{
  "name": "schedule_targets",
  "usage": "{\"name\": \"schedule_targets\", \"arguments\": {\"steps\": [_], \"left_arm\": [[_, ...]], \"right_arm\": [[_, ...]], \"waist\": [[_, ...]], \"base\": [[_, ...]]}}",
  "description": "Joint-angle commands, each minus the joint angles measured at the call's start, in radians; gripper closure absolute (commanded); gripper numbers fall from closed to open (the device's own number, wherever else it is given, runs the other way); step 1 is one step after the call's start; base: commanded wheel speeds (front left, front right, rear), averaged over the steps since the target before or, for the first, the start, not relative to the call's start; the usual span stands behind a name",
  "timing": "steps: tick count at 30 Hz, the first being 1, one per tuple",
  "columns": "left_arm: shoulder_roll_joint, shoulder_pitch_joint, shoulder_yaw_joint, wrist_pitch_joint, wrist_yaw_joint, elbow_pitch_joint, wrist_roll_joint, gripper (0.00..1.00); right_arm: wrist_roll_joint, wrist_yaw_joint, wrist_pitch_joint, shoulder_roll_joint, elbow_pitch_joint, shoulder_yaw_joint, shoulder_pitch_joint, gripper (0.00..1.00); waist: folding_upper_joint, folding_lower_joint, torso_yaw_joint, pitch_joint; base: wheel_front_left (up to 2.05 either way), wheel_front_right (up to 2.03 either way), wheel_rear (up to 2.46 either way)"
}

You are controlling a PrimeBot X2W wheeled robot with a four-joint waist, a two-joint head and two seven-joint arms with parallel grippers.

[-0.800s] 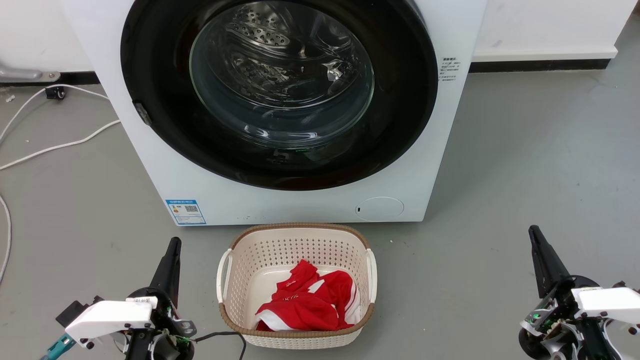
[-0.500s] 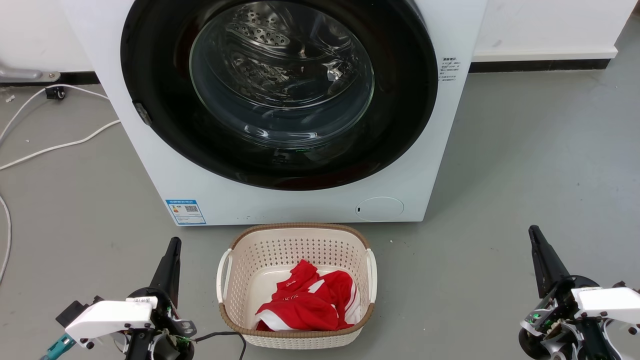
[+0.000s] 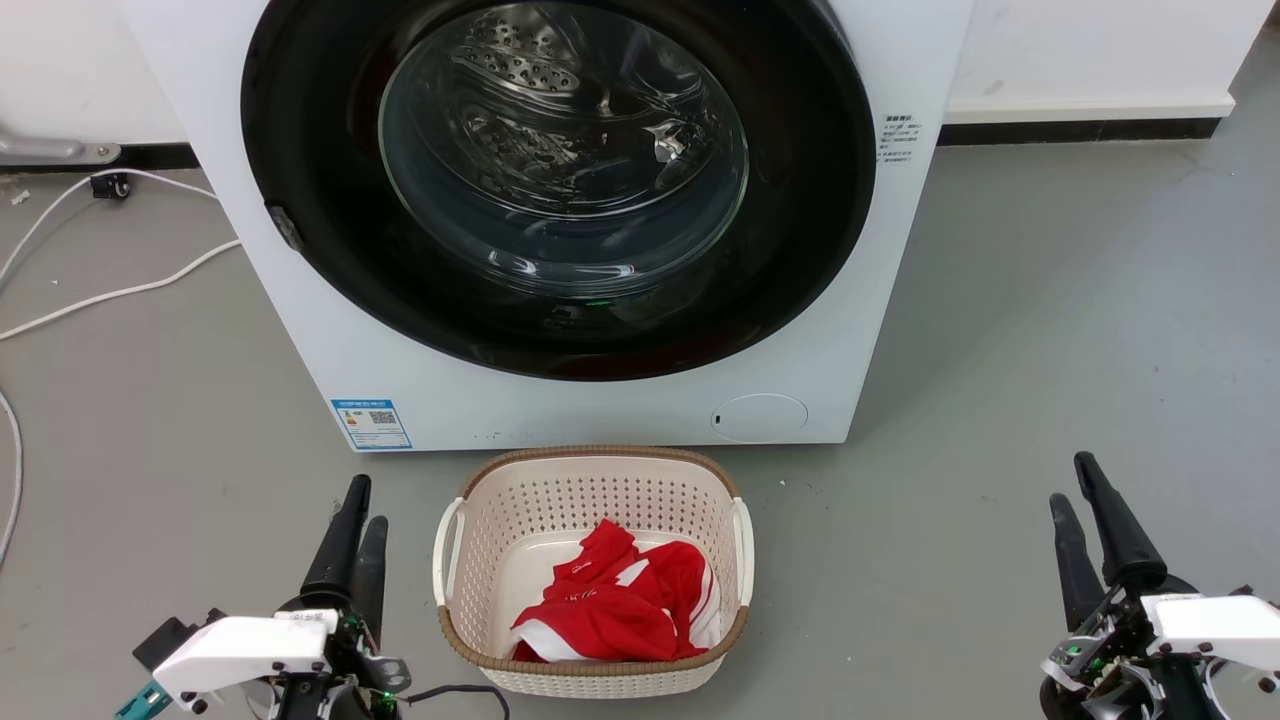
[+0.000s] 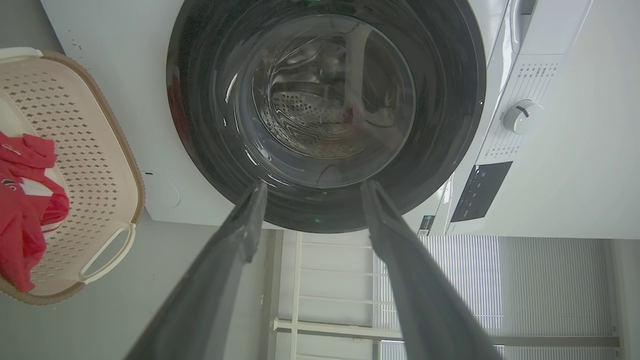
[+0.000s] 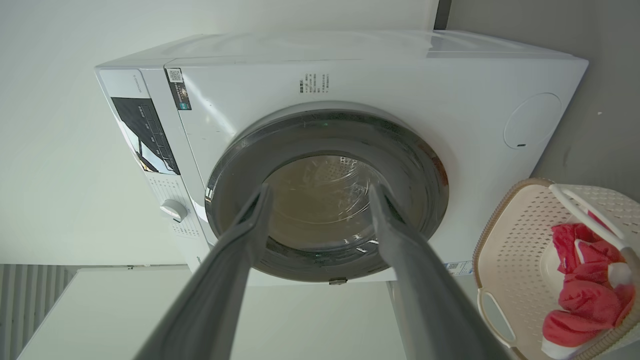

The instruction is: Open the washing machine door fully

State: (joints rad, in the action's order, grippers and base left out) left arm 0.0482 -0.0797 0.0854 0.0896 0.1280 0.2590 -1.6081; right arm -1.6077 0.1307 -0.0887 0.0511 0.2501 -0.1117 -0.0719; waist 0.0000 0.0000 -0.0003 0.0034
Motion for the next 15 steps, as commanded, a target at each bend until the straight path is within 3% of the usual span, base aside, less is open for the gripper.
{"name": "schedule_targets", "arguments": {"steps": [1, 9, 15], "left_arm": [[0.003, -0.023, -0.014, -0.012, 0.001, -0.025, 0.012, 0.0], [0.003, -0.025, -0.03, -0.051, 0.001, -0.066, 0.115, 0.0], [0.003, -0.022, -0.04, -0.077, 0.002, -0.107, 0.233, 0.0]], "right_arm": [[0.011, 0.0, 0.011, 0.002, -0.032, 0.002, -0.013, 0.0], [0.103, 0.0, 0.049, 0.001, -0.074, 0.01, -0.002, 0.0], [0.254, 0.0, 0.075, 0.001, -0.11, 0.026, 0.004, 0.0]], "waist": [[0.0, 0.0, 0.0, 0.0], [0.0, 0.0, 0.0, 0.0], [0.0, 0.0, 0.0, 0.001]], "base": [[0.0, 0.0, 0.0], [0.0, 0.0, 0.0], [0.0, 0.0, 0.0]]}}
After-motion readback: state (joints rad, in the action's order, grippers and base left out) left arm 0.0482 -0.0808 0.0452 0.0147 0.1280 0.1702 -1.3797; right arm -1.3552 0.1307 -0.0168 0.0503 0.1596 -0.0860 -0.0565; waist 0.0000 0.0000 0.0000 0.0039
